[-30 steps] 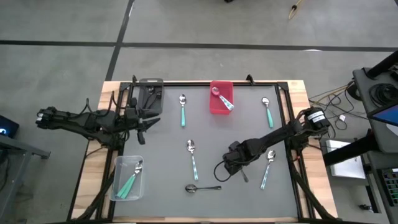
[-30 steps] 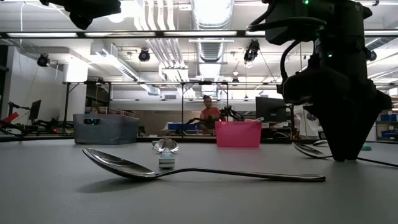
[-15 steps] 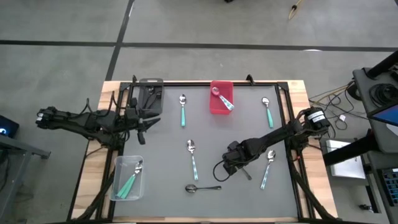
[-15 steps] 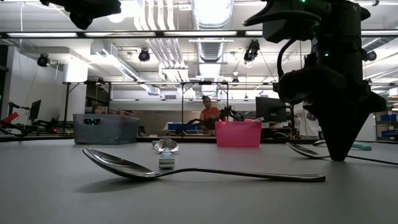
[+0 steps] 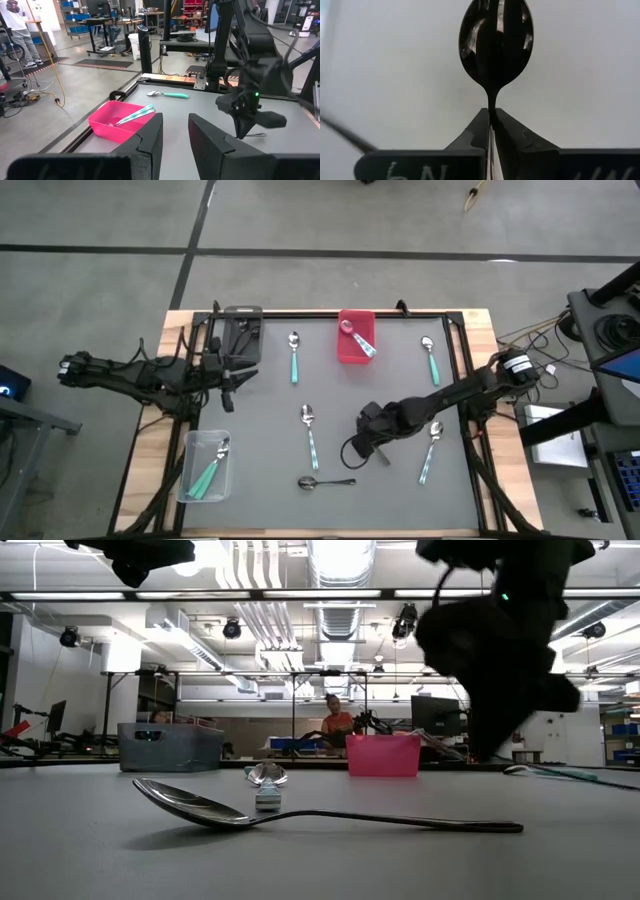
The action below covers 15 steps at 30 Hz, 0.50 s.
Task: Sort silverware by color (type)
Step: Put the black spoon into the black bin
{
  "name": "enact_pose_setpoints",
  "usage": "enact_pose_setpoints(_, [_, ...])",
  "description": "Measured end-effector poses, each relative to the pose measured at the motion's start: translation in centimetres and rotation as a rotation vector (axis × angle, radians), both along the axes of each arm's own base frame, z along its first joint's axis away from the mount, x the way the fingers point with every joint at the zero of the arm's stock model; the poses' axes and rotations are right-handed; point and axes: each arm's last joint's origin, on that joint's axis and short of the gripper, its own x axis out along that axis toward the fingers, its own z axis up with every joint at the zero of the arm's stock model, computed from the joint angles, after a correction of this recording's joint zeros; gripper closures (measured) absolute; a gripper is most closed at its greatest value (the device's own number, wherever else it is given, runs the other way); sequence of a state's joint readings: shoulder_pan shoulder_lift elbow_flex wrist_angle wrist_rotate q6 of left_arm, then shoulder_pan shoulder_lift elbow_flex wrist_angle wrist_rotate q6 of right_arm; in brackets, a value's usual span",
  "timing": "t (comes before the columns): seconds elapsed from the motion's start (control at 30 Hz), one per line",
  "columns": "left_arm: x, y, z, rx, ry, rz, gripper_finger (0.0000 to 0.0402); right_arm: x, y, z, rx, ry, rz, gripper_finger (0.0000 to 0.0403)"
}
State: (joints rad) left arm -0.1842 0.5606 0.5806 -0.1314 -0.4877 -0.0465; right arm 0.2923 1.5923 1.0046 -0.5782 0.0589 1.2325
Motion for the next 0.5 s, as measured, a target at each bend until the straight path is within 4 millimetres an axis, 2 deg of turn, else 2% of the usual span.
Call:
enact_pose_setpoints(0.33, [0.4, -0.1, -0.1, 0.001, 0.003, 0.000, 0.0326, 3.0, -1.7, 4.0, -0.110, -0.463, 0.010, 0.0394])
enact_pose_setpoints(0.5, [0.6, -0.1, -0.2, 0.004, 0.012, 0.000, 0.0326, 4.2, -2.8, 5.2, -0.189, -0.623, 0.035, 0.0394])
